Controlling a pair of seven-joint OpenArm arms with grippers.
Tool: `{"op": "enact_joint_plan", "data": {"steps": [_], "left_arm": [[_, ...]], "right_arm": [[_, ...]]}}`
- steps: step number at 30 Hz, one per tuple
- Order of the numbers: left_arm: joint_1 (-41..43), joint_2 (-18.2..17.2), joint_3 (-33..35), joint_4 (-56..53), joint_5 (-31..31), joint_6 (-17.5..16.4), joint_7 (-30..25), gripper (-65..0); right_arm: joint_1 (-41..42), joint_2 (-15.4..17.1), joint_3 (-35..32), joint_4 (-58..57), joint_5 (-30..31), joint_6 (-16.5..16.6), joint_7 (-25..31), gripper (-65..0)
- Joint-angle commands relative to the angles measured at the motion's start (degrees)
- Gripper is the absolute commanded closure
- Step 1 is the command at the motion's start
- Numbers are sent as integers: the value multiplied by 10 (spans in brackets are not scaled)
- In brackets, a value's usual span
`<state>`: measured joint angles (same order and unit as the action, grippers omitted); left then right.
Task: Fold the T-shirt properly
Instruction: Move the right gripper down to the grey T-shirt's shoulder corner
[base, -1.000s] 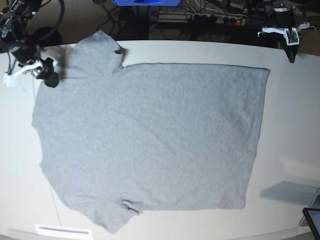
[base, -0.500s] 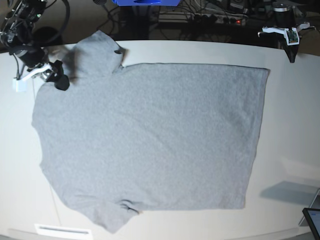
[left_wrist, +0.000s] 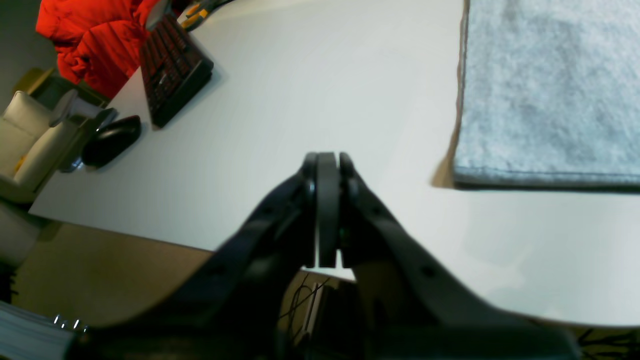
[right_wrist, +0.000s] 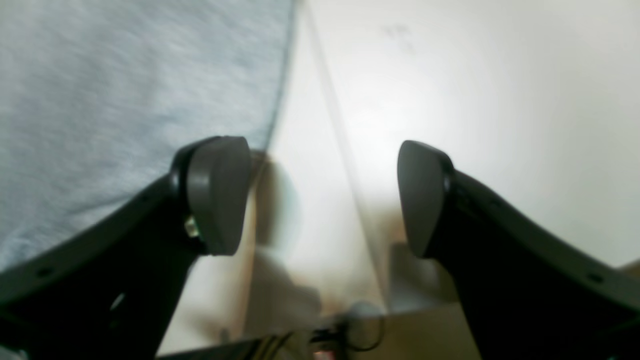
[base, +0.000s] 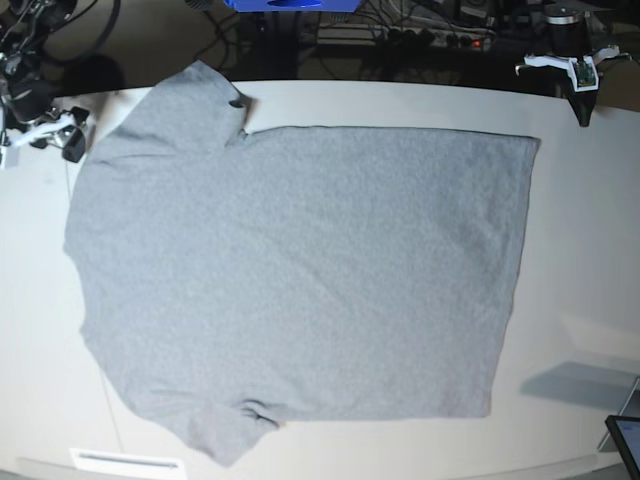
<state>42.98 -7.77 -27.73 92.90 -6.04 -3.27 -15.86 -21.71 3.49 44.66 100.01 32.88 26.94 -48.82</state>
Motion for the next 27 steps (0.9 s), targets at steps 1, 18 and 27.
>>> {"op": "enact_joint_plan", "data": {"steps": [1, 18, 27], "left_arm": [[5, -4, -2, 12, -4, 5, -15, -12], [3, -3, -2, -17, -4, 5, -15, -12], [4, -3, -5, -16, -4, 5, -15, -12]], "right_arm": [[3, 6, 3, 32, 14, 11, 16, -443], [44, -23, 3, 50, 65, 15, -119, -447], [44, -20, 6, -26, 80, 15, -118, -448]]}}
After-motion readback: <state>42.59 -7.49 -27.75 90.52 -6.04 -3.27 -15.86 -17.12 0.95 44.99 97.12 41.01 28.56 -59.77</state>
